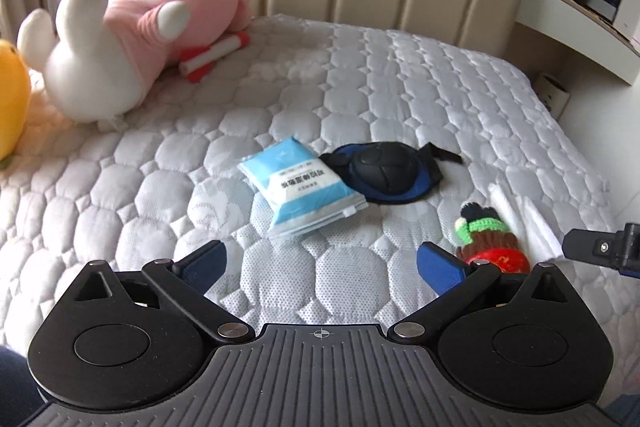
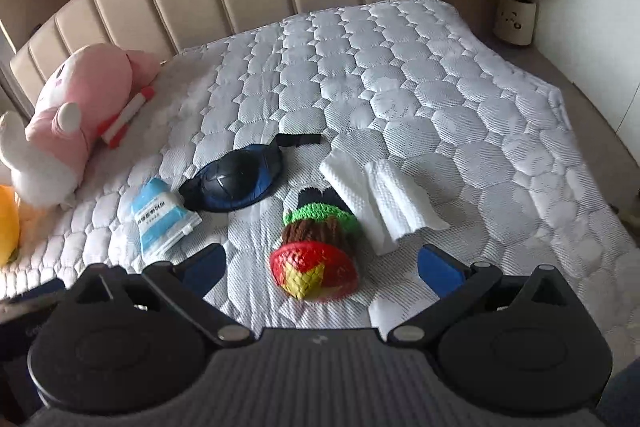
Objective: Organize soft objects
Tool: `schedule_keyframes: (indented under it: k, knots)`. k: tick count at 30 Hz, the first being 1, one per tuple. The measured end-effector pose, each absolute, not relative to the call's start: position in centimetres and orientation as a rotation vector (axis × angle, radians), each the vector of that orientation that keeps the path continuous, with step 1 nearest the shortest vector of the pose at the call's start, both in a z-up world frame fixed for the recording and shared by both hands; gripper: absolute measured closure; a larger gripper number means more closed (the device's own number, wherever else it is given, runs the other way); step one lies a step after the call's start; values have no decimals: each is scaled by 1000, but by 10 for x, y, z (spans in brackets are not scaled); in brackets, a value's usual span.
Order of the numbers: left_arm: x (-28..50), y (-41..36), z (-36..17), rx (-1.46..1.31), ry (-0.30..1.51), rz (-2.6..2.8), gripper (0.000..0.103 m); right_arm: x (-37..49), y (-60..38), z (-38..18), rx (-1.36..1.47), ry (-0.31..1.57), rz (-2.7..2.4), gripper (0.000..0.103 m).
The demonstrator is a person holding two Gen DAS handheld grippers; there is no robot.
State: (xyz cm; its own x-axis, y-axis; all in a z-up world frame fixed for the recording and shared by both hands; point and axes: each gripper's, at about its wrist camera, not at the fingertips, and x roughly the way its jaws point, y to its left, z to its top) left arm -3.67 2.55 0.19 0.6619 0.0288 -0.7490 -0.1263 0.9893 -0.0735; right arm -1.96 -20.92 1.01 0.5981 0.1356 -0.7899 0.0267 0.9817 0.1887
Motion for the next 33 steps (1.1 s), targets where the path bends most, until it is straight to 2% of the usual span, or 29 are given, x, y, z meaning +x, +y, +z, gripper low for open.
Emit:
schedule_keyframes:
  k: [8,20,33]
  knots:
    - [-47,-15,12,71,831,40,0,-27,-195,8,22,958,50,0]
    - [-51,4,11,-70,861,36,0,-34,-193,10,10,953,78,0]
    - [-50,-16,4,75,880,42,0,-32,-191,6,-2,972,76,0]
